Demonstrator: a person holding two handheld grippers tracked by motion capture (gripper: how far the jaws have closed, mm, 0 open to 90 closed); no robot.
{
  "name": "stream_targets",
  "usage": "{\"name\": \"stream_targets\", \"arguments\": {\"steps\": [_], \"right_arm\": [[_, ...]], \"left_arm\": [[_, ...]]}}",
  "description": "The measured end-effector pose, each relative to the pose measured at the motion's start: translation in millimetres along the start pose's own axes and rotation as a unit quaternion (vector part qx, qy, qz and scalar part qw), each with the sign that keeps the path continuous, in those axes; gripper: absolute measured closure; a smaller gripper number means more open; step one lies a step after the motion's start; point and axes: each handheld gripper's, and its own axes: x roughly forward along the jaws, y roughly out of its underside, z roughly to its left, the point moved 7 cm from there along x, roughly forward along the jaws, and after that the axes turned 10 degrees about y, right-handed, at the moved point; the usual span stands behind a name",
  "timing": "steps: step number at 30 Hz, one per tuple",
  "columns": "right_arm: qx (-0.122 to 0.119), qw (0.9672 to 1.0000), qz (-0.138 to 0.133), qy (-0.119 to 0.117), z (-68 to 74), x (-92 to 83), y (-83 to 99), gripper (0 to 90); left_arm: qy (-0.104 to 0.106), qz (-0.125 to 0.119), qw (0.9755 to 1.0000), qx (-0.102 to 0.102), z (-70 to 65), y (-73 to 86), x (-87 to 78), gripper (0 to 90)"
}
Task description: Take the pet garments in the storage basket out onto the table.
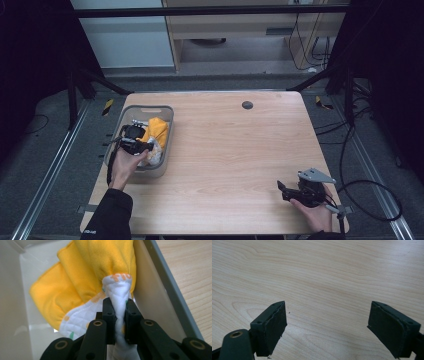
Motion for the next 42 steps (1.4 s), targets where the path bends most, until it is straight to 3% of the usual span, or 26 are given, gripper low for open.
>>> {"name": "stream_targets", "arguments": {"steps": [9, 20, 28, 37, 42], "right_arm": [[0.002, 1.0000, -0.001, 0.000, -0.5, -0.4, -0.4, 15.0], [0.003, 1.0000, -0.003, 0.001, -1.2, -1.2, -0.9, 15.0], [0.003, 1.0000, -0.005, 0.002, -1.7, -2.1, -1.2, 14.9], [0.003, 1.0000, -0.007, 0.003, -1.8, -2.5, -1.7, 14.8], [0.003, 1.0000, -0.007, 0.003, -1.7, -2.6, -1.7, 14.8]], "left_arm": [[-0.005, -0.037, 0.9993, 0.010, 1.2, -8.9, -26.2, 82.5], [-0.012, -0.064, 0.9976, 0.025, 0.2, -17.8, -56.5, 82.8], [0.007, -0.091, 0.9949, 0.043, -15.1, -23.9, -76.5, 82.8], [0.013, -0.103, 0.9922, 0.069, -30.5, -31.5, -90.9, 82.8], [0.022, -0.108, 0.9912, 0.073, -38.0, -34.5, -98.2, 82.8]]}}
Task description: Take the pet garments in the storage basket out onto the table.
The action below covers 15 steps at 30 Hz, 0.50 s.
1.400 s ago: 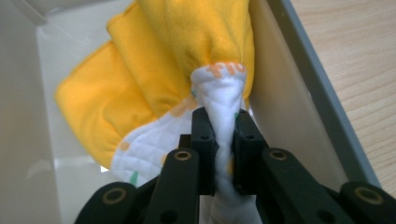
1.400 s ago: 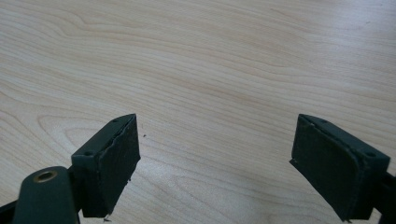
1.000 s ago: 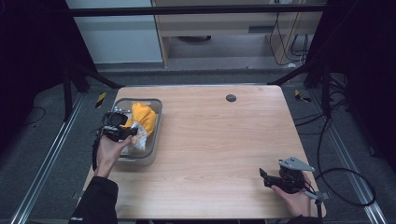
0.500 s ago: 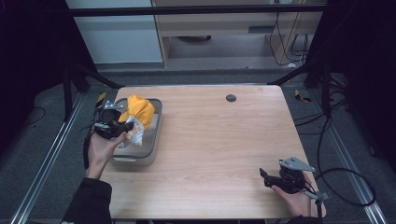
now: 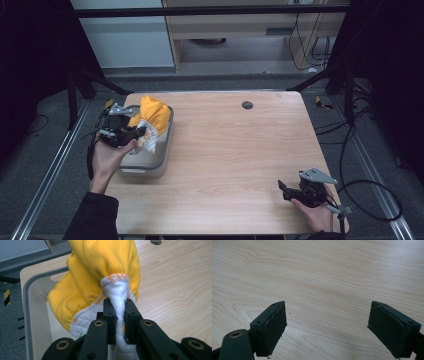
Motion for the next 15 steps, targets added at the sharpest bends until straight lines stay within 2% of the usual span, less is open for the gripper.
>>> {"name": "stream_targets", "arguments": {"steps": [8, 15], "right_arm": [[-0.001, 1.0000, 0.000, 0.001, -0.1, 0.0, -0.4, 14.8], [0.001, 1.0000, -0.004, 0.003, -1.2, -0.6, -1.2, 14.9]], "left_arm": [[0.012, -0.008, 0.9998, 0.012, -11.4, -7.9, -8.8, 82.8], [0.027, -0.009, 0.9991, 0.031, -25.5, -12.7, -11.9, 82.8]]}}
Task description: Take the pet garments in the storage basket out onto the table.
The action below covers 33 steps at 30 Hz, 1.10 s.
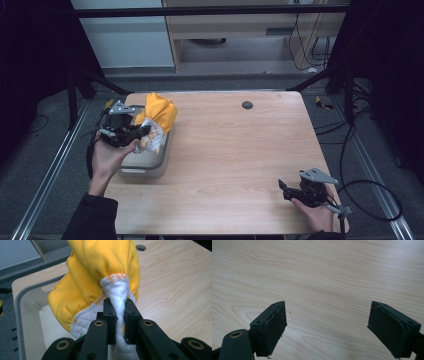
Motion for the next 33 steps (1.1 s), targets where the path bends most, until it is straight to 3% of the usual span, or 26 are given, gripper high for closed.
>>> {"name": "stream_targets", "arguments": {"steps": [18, 33], "right_arm": [[-0.001, 1.0000, 0.002, -0.002, 0.7, -0.2, 0.6, 14.9], [0.002, 1.0000, 0.003, -0.002, 0.7, -1.0, 0.6, 15.0]], "left_arm": [[0.049, 0.001, 0.9979, 0.043, -44.4, -12.9, 16.3, 82.9], [0.085, 0.024, 0.9936, 0.070, -73.1, -13.4, 44.8, 82.8]]}}
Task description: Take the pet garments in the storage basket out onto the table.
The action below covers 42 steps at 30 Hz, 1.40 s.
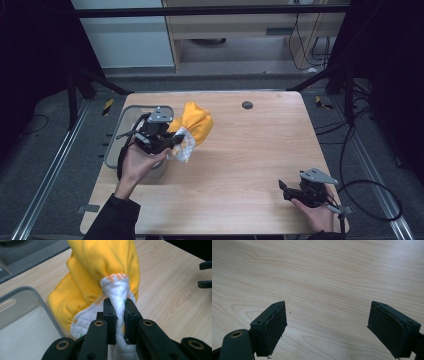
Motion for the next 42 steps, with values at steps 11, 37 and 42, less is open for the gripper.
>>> {"name": "stream_targets", "arguments": {"steps": [11, 37, 42], "right_arm": [[-0.001, 1.0000, -0.001, 0.002, -0.5, -0.1, -0.1, 15.1], [-0.004, 1.0000, 0.000, 0.005, -3.1, -0.8, 1.6, 15.6], [-0.004, 1.0000, 0.001, 0.006, -3.3, -0.5, 2.2, 15.6]], "left_arm": [[0.021, 0.022, 0.9994, 0.015, -13.5, 4.7, 25.9, 82.8], [0.058, 0.058, 0.9963, 0.026, -32.7, 29.0, 80.8, 82.7], [0.069, 0.065, 0.9951, 0.028, -37.1, 33.9, 93.2, 82.7]]}}
